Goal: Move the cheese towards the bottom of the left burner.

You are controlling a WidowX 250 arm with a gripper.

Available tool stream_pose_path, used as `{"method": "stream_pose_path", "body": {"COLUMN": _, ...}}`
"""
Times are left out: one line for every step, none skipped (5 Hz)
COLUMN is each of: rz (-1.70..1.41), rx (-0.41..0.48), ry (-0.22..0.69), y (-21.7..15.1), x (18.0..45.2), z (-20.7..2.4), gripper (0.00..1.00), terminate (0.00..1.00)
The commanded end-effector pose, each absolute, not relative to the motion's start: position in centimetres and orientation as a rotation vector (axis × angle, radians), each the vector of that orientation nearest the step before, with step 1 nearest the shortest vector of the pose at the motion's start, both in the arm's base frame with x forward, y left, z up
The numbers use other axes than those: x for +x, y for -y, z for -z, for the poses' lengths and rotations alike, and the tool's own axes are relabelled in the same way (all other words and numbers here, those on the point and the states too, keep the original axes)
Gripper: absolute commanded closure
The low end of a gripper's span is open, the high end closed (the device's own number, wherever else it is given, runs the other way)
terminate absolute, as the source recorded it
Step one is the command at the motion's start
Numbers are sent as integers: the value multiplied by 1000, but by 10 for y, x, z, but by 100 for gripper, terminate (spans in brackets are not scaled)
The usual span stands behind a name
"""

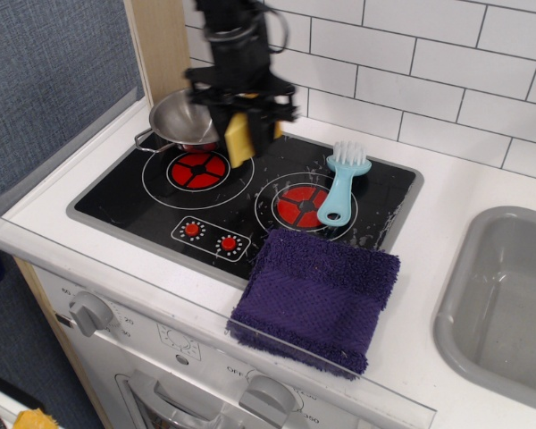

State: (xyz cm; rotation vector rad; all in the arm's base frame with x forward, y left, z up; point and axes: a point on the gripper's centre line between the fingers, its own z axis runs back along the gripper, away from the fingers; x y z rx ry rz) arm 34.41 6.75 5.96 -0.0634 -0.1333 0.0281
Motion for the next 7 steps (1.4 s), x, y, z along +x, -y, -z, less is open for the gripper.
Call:
{"method": "stream_pose_path", "body": {"rz": 38, "rx": -14, "ry": 90, "y": -128, "x": 287, "z": -53, "gripper": 100, "terminate": 0}}
{"method": "stream_pose_path", "body": {"rz": 60, "rx": -2, "ry": 64, "y": -142, "x": 274, "z": -40, "gripper": 100, "terminate": 0}}
{"method": "stream_pose_path", "body": {"rz": 58, "rx": 4, "ry": 54, "y": -145, "x": 271, "z": -33, "gripper": 100, "terminate": 0}}
{"method": "stream_pose_path", "body": {"rz": 58, "rx": 12, "ry": 39, "y": -144, "x": 272, "z": -29, "gripper": 100, "terminate": 0}}
{"method": "stream_pose_path", "body": {"rz": 68, "rx": 19, "ry": 34, "y": -140, "x": 274, "z": -27, "gripper": 0, "terminate": 0}}
{"method": "stream_pose_path", "body": {"rz": 74, "rx": 12, "ry": 71, "y": -137, "x": 274, "z": -34, "gripper": 0, "terminate": 0}}
{"method": "stream_pose_path", "body": {"rz": 65, "rx": -6, "ry": 140, "y": -133, "x": 271, "z": -50, "gripper": 0, "terminate": 0}}
